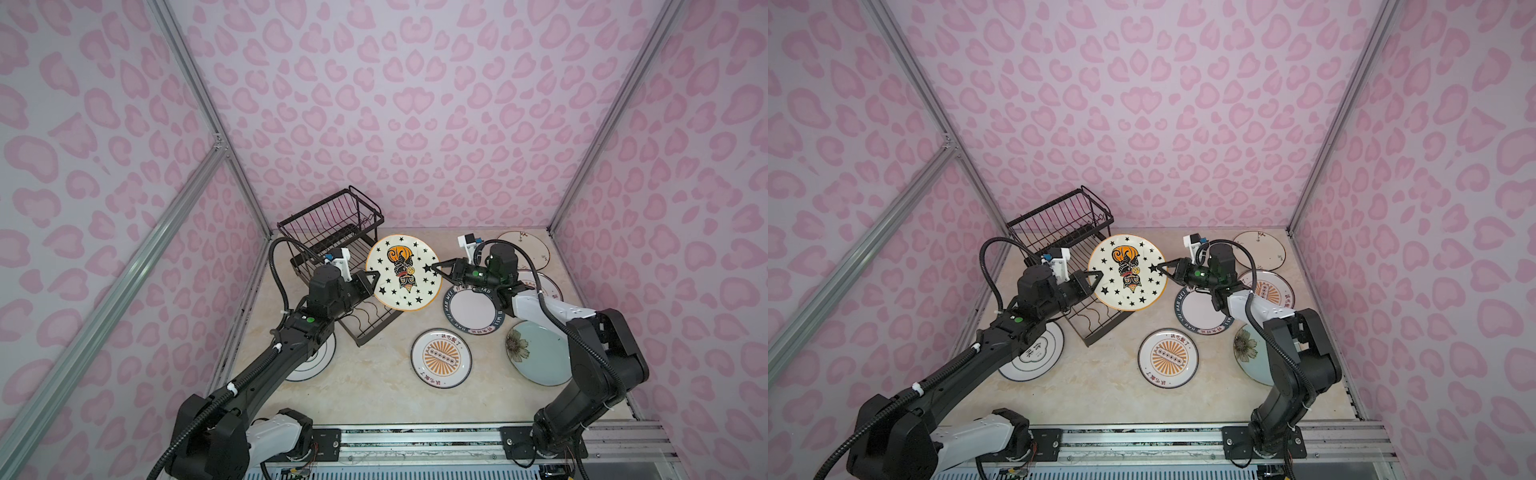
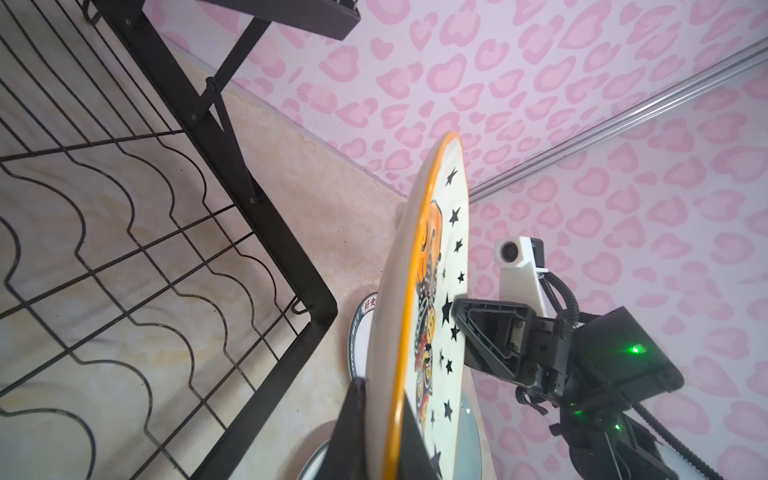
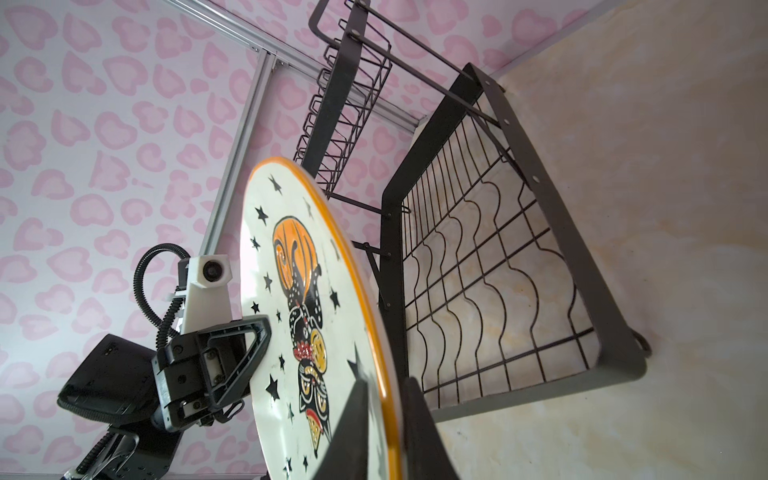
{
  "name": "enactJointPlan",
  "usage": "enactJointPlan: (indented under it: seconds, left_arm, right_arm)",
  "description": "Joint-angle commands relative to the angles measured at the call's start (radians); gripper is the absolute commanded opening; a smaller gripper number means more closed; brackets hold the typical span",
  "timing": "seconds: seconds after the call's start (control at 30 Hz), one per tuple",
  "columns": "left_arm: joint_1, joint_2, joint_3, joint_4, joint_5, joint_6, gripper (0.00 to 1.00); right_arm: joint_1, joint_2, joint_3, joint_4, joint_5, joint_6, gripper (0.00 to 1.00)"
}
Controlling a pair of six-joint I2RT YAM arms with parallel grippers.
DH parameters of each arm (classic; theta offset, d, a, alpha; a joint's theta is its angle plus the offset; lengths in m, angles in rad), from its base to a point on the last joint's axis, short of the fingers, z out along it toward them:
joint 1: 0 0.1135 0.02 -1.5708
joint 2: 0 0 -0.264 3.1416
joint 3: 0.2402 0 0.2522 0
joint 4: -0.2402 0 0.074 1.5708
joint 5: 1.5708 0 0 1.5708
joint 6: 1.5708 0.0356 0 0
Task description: Load the plates into the dish rack
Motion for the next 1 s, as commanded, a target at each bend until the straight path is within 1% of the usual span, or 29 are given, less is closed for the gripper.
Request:
enactJointPlan:
  seconds: [0.0, 0.17, 0.33, 0.4, 0.7, 0.97]
  left_arm:
    - [-0.002, -0.017, -0.008, 0.014, 0.003, 0.059, 0.04]
    - [-0.002, -0.045, -0.023, 0.014, -0.016, 0.048, 0.04]
    - [-0.002, -0.060, -0.025, 0.015, -0.036, 0.038, 0.04]
    - [-0.002, -0.068, -0.033, 0.056, -0.041, 0.030, 0.04]
    - [-0.002, -0.080, -0.055, 0.096, -0.050, 0.011, 0.04]
    - [-0.002, -0.095, -0.079, 0.108, -0.064, 0.009, 0.04]
  right_arm:
    - [0.007, -0.018, -0.028, 0.158, -0.050, 0.061, 0.25]
    - [0.018, -0.023, -0.073, 0.226, -0.050, 0.106, 0.32]
    - [0.043, -0.010, -0.104, 0.297, -0.033, 0.152, 0.36]
    - [0.055, -0.003, -0.114, 0.339, -0.022, 0.179, 0.37]
    - [0.104, 0.036, -0.112, 0.435, -0.013, 0.240, 0.37]
    - [0.113, 0.034, -0.105, 0.452, -0.011, 0.257, 0.34]
